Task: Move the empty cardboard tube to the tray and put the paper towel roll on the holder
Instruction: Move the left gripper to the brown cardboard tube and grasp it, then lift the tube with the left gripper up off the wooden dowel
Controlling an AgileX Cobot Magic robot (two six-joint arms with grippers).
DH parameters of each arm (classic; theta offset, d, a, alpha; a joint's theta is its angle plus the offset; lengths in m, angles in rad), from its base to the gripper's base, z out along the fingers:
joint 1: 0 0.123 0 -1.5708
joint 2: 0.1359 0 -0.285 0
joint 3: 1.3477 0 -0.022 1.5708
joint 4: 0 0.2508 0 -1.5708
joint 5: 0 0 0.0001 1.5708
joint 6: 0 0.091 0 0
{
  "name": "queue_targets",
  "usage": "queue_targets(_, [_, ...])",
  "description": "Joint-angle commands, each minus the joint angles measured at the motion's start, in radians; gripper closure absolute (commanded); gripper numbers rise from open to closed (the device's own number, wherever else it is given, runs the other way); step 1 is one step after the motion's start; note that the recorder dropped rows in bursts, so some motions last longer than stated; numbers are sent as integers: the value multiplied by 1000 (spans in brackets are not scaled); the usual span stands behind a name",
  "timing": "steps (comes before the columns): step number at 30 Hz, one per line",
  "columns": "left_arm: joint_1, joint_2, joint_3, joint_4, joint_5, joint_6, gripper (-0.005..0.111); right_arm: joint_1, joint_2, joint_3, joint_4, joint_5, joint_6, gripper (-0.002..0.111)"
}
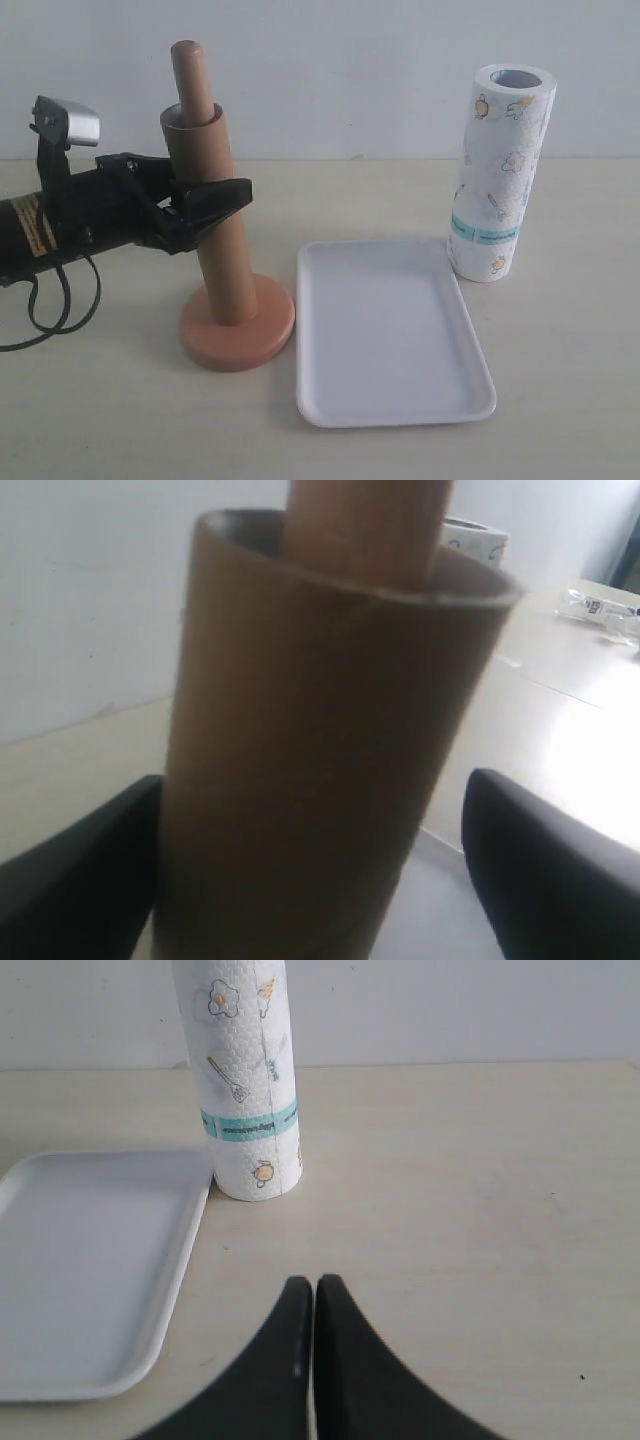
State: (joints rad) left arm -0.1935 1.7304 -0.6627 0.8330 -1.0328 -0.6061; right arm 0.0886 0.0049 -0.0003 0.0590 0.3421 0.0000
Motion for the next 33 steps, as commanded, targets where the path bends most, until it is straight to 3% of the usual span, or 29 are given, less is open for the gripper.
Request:
queue_targets(1, [-9,5,-21,-67,15,-6,31,3,-5,0,-3,-11,0,108])
queue_targets(8, [-9,5,-21,-78,9,-3,36,3,-5,0,-3,-11,0,108])
queue_targets(19, [-9,-20,-24,-74,9,-71,103,3,-5,0,-3,-11,0,108])
queue_targets(25, [-9,-135,-84,24,31,-120,103,3,-5,0,-3,-11,0,108])
queue_targets(33, [-9,-377,-228,194,294,-425,103,3,-5,0,-3,-11,0,108])
